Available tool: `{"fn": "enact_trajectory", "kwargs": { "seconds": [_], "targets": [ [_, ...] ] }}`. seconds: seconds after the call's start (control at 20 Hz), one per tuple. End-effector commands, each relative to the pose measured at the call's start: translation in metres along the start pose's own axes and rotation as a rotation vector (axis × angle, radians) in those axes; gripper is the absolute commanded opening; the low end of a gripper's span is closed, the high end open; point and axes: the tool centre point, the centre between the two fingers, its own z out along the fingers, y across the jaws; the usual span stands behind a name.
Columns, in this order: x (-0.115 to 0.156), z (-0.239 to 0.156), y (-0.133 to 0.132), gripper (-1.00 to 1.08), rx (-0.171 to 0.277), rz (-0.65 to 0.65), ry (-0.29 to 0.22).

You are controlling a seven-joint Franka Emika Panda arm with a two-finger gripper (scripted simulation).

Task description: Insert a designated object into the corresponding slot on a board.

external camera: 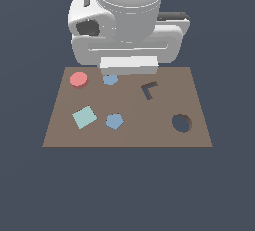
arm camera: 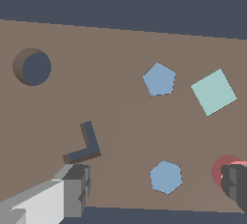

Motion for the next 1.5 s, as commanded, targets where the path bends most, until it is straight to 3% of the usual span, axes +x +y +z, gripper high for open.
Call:
{"fn": "enact_trajectory", "kwargs": {
  "seconds": [0.0, 0.75, 1.45],
  "targets": [
    [0.000, 0.000, 0.000, 1.00, 0.000, 0.000, 0.000],
    [-0.022, 0.020, 0.025, 1.00, 0.004, -0.103, 0.005],
    [-0.064, 0.072, 0.095, 1.00, 0.013, -0.356, 0.017]
  ]
}}
